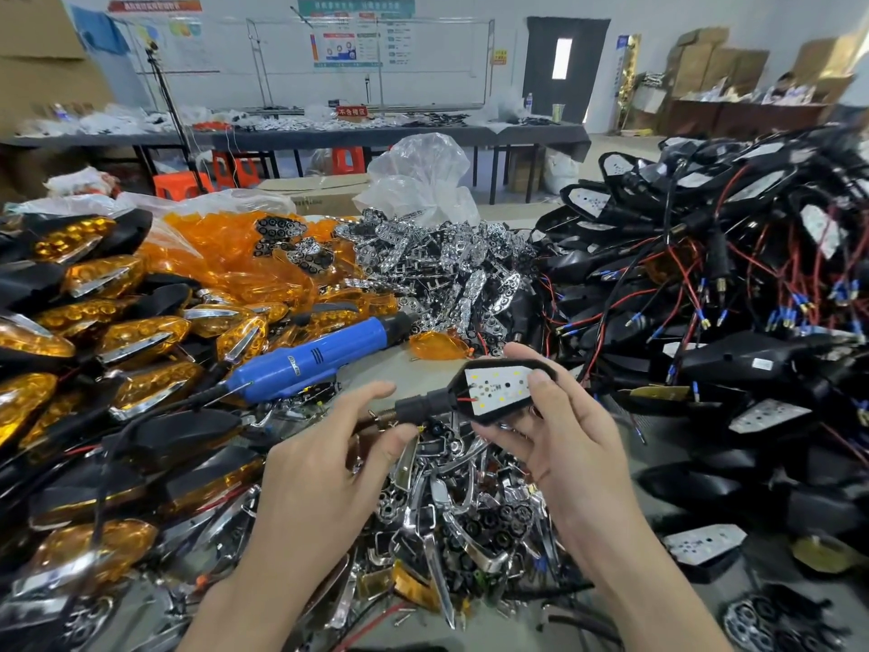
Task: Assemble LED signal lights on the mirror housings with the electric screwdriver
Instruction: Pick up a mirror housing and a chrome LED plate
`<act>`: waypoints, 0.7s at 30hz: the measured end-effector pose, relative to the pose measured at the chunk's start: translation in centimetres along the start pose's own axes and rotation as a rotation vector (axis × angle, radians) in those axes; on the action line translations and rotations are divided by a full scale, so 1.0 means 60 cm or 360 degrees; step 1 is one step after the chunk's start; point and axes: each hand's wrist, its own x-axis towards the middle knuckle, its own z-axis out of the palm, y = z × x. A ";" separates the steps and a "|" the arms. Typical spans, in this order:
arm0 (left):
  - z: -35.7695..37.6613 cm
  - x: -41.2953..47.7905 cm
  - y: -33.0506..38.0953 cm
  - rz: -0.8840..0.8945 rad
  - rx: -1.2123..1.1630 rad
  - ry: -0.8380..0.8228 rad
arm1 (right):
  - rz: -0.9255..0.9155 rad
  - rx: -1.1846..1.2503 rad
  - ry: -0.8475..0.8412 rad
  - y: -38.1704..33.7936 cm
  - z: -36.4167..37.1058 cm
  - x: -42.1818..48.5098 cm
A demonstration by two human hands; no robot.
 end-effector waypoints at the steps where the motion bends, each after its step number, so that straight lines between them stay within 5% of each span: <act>1: 0.000 -0.002 -0.003 -0.0052 -0.0011 0.0017 | 0.0003 0.0001 0.0017 0.000 -0.001 0.000; 6: -0.008 -0.007 -0.016 -0.0124 -0.0005 -0.0001 | 0.0036 0.0007 0.0138 -0.001 -0.004 0.003; 21: -0.012 0.001 -0.024 0.0339 0.0169 0.0068 | -0.0013 -0.0045 0.0221 0.003 -0.008 0.007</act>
